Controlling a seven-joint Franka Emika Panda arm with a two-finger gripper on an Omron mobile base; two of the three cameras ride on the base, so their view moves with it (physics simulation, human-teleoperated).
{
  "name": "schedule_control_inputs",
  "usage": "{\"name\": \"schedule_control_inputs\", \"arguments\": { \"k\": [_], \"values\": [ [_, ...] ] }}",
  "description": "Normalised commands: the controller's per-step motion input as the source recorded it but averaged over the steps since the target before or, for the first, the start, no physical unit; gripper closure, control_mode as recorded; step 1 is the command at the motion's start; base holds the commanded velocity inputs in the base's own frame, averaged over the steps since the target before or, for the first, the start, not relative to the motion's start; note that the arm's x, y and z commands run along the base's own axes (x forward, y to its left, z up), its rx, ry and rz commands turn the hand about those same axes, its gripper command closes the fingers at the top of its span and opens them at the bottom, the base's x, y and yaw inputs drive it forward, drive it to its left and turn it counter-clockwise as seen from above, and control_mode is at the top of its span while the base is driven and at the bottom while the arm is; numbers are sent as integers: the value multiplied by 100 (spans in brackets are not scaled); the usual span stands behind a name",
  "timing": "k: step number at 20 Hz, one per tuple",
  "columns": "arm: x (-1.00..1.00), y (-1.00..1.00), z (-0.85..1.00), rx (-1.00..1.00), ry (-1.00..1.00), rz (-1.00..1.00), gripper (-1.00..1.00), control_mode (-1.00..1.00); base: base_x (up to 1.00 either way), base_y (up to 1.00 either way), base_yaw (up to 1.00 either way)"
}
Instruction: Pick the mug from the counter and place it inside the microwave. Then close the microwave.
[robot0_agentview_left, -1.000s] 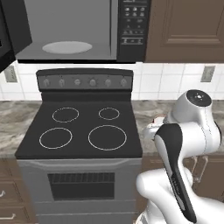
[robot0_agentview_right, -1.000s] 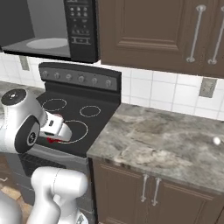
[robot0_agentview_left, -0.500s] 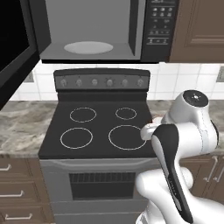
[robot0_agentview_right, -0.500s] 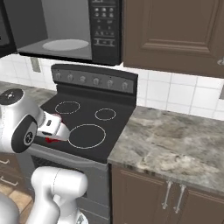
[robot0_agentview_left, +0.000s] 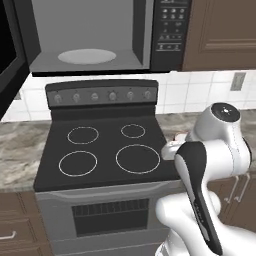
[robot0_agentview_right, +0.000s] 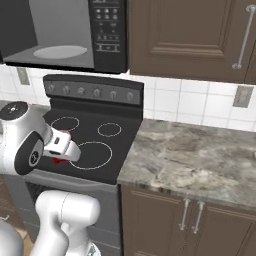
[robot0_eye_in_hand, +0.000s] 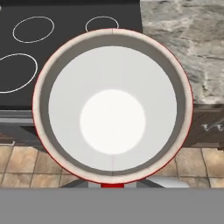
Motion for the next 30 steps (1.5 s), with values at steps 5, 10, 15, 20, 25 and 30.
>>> {"name": "schedule_control_inputs", "arguments": {
  "k": [5,10,15,20,25,30],
  "values": [
    [0,0,0,0,0,0,100,100,4,65,-11],
    [0,0,0,0,0,0,100,100,24,43,-5],
    [0,0,0,0,0,0,100,100,44,25,0],
    [0,0,0,0,0,0,100,100,40,36,0],
    [0,0,0,0,0,0,100,100,-8,41,0],
    [0,0,0,0,0,0,100,100,-4,21,0]
  ]
}}
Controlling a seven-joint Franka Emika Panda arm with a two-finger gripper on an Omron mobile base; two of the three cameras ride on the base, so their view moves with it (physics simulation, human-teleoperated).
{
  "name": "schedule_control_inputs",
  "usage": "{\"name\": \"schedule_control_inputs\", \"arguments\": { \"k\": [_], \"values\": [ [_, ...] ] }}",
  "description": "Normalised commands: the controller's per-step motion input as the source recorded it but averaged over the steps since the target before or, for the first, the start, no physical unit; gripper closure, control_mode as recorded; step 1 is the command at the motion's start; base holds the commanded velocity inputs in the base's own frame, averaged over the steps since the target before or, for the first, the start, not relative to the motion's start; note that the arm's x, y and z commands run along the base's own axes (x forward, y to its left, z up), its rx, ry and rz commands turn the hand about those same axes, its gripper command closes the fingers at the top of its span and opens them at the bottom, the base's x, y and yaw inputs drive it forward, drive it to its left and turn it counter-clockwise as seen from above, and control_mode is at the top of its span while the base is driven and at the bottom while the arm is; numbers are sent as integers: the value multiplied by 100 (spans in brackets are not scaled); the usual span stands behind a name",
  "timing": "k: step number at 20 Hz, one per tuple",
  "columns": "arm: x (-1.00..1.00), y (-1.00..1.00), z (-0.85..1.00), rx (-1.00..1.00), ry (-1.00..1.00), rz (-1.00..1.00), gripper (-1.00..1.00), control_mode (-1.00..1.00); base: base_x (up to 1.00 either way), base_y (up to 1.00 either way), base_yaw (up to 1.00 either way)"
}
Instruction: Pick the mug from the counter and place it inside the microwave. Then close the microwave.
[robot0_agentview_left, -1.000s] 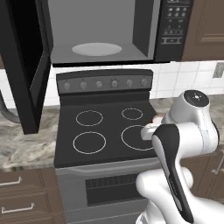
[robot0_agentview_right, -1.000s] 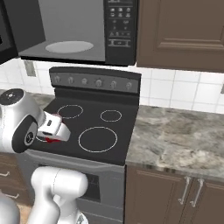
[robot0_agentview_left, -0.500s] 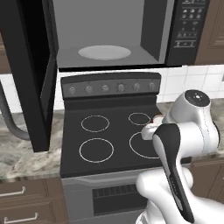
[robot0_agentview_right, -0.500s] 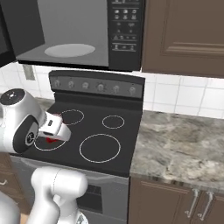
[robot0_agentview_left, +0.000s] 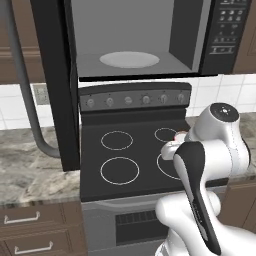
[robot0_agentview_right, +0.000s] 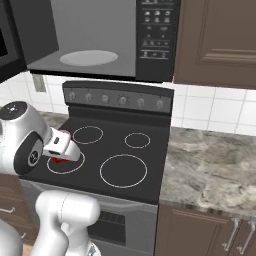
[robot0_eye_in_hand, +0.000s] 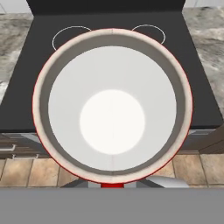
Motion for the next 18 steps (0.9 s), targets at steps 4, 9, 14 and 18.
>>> {"name": "schedule_control_inputs", "arguments": {
  "k": [4,9,14,18],
  "values": [
    [0,0,0,0,0,0,100,100,1,19,0],
    [0,0,0,0,0,0,100,100,0,41,0],
    [0,0,0,0,0,0,100,100,0,28,0],
    [0,0,0,0,0,0,100,100,0,28,0]
  ]
}}
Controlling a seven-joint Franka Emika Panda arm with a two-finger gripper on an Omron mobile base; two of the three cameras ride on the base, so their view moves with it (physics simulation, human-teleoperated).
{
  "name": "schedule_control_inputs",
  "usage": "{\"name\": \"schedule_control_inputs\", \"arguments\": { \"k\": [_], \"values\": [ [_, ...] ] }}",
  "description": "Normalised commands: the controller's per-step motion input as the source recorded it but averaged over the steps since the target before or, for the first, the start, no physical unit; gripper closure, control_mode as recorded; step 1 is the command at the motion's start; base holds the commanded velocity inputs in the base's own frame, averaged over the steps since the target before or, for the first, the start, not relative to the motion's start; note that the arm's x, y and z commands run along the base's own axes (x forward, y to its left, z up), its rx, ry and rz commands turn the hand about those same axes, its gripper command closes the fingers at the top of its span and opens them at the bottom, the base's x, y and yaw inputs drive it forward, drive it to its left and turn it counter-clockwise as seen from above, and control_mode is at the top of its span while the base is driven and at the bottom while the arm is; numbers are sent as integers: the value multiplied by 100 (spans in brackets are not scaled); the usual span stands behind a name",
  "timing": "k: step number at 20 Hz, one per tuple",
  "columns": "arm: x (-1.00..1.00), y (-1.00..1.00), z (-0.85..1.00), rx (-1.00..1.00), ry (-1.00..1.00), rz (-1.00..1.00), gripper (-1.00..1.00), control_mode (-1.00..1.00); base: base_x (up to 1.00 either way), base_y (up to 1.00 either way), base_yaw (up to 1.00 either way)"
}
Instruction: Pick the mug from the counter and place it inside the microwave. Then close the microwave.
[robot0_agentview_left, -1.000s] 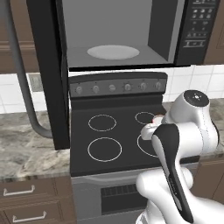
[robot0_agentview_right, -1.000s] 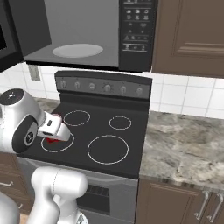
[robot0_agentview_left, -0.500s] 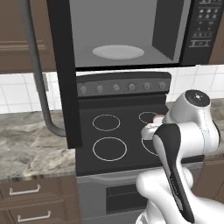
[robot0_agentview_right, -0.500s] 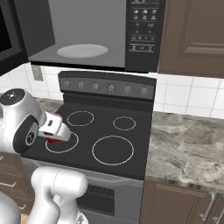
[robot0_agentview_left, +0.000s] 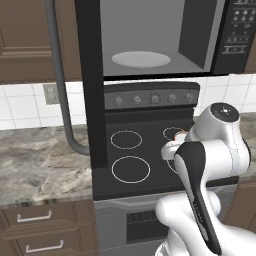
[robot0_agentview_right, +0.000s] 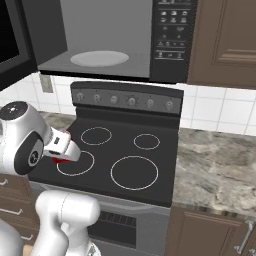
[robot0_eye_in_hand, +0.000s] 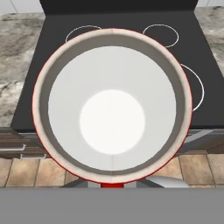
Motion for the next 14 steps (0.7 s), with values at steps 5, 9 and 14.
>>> {"name": "schedule_control_inputs", "arguments": {
  "k": [5,9,14],
  "values": [
    [0,0,0,0,0,0,100,100,0,10,0],
    [0,0,0,0,0,0,100,100,0,0,0],
    [0,0,0,0,0,0,100,100,0,0,0]
  ]
}}
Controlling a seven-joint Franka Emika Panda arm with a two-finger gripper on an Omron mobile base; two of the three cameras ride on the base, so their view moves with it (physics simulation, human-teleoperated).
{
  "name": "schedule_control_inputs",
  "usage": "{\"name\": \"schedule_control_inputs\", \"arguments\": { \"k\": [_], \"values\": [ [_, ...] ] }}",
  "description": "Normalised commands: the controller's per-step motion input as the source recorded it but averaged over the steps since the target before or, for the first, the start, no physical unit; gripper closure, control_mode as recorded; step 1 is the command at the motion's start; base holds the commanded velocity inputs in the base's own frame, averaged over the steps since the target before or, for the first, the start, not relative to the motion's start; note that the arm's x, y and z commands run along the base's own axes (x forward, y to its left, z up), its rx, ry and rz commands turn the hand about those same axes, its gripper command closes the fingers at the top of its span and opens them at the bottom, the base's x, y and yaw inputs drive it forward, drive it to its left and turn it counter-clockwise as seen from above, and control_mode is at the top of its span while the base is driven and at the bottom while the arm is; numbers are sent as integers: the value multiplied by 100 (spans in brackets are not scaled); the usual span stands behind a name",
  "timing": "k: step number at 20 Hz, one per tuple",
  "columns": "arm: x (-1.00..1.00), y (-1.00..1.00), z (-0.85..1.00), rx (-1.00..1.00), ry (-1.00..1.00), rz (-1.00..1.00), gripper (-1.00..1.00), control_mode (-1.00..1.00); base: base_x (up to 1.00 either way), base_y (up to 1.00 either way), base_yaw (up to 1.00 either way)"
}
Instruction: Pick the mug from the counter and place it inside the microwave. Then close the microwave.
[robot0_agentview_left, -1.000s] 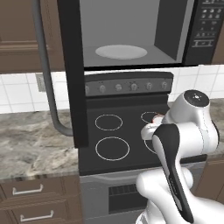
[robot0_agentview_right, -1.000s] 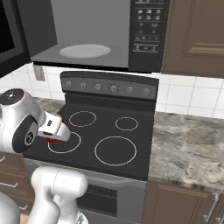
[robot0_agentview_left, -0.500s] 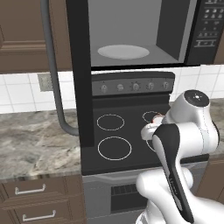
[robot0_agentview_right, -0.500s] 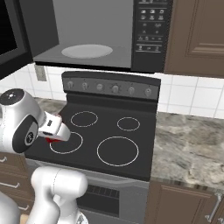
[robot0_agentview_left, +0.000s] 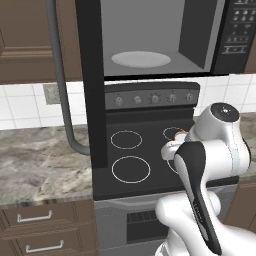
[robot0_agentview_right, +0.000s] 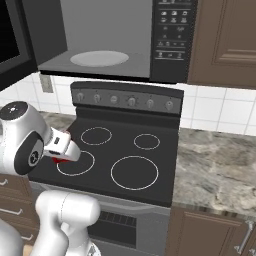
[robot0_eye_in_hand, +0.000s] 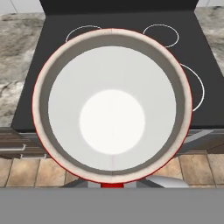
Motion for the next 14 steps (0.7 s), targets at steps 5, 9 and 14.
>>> {"name": "schedule_control_inputs", "arguments": {
  "k": [5,9,14],
  "values": [
    [0,0,0,0,0,0,100,100,0,0,0],
    [0,0,0,0,0,0,100,-100,0,0,0],
    [0,0,0,0,0,0,100,-100,0,0,0]
  ]
}}
